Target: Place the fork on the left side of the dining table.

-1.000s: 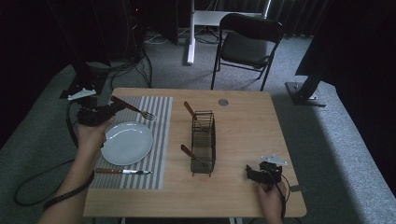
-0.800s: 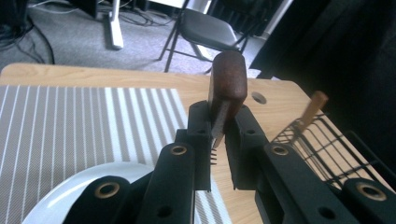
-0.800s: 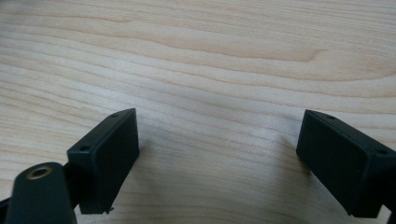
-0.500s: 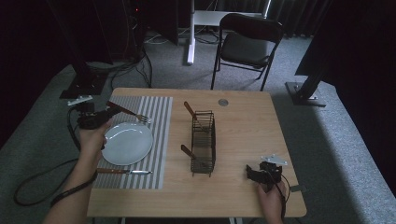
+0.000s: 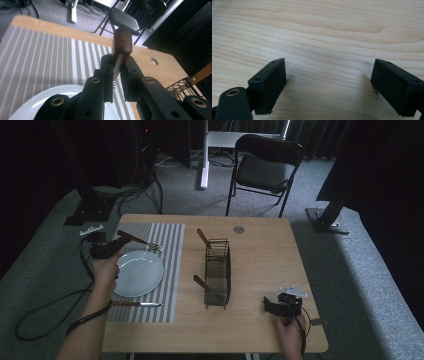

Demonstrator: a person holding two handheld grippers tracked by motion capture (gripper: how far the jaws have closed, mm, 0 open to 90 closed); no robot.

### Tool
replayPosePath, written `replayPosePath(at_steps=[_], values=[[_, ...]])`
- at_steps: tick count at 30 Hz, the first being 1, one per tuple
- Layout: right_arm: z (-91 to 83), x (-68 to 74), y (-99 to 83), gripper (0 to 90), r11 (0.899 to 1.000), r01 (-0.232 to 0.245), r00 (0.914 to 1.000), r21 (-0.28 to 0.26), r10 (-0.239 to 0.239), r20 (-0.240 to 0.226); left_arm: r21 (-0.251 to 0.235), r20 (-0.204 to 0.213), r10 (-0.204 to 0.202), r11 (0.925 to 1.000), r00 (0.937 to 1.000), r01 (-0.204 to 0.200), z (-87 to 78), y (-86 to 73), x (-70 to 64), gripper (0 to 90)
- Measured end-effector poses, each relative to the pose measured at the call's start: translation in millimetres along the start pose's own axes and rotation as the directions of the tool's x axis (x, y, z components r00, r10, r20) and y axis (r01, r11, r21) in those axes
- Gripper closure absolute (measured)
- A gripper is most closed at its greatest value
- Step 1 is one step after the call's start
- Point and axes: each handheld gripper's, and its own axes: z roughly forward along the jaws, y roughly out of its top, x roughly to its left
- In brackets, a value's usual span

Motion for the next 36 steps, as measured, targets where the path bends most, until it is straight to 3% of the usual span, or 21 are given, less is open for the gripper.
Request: replayPosePath(at_steps=[4, 7, 14, 19, 20, 22, 28, 30, 34, 36], values=[[0.0, 0.0, 0.0, 12.7, 1.0, 0.0, 1.0, 0.0, 0.0, 0.0, 0.0, -0.008, -0.023, 0.9997, 0.9997, 0.023, 12.1, -2.4, 6.3, 80.7], [0.0, 0.0, 0.0, 12.7, 1.0, 0.0, 1.0, 0.0, 0.0, 0.0, -0.015, 0.027, -0.041, 0.999, 0.9988, 0.042, 20.5, -2.6, 8.4, 80.7], [0.0, 0.0, 0.0, 12.7, 1.0, 0.0, 1.0, 0.0, 0.0, 0.0, -0.002, -0.001, -0.053, 0.9986, 0.9986, 0.053, 34.4, -6.0, 10.6, 80.7], [0.0, 0.0, 0.0, 12.7, 1.0, 0.0, 1.0, 0.0, 0.0, 0.0, -0.027, 0.01, -0.098, 0.9948, 0.9951, 0.098, 39.6, -6.7, 16.0, 80.7], [0.0, 0.0, 0.0, 12.6, 1.0, 0.0, 1.0, 0.0, 0.0, 0.0, -0.027, 0.028, -0.113, 0.9932, 0.9932, 0.114, 42.4, -8.3, 17.4, 80.7], [0.0, 0.0, 0.0, 12.7, 1.0, 0.0, 1.0, 0.0, 0.0, 0.0, -0.022, 0.001, -0.098, 0.995, 0.9952, 0.098, 44.6, -8.9, 17.9, 80.7], [0.0, 0.0, 0.0, 12.6, 1.0, 0.0, 1.0, 0.0, 0.0, 0.0, -0.002, 0.023, -0.154, 0.9881, 0.9878, 0.154, 53.6, -10.9, 27.3, 80.7], [0.0, 0.0, 0.0, 12.7, 1.0, 0.0, 1.0, 0.0, 0.0, 0.0, 0.001, 0.001, -0.143, 0.9897, 0.9897, 0.143, 56.6, -12.7, 28.9, 80.7], [0.0, 0.0, 0.0, 12.7, 1.0, 0.0, 1.0, 0.0, 0.0, 0.0, -0.019, 0.01, -0.21, 0.9776, 0.9778, 0.21, 58.9, -15.5, 40.0, 80.6], [0.0, 0.0, 0.0, 12.7, 1.0, -0.001, 1.0, 0.0, 0.001, 0.0, -0.025, 0.023, -0.224, 0.9742, 0.9744, 0.224, 60.6, -18.1, 43.9, 80.5]])
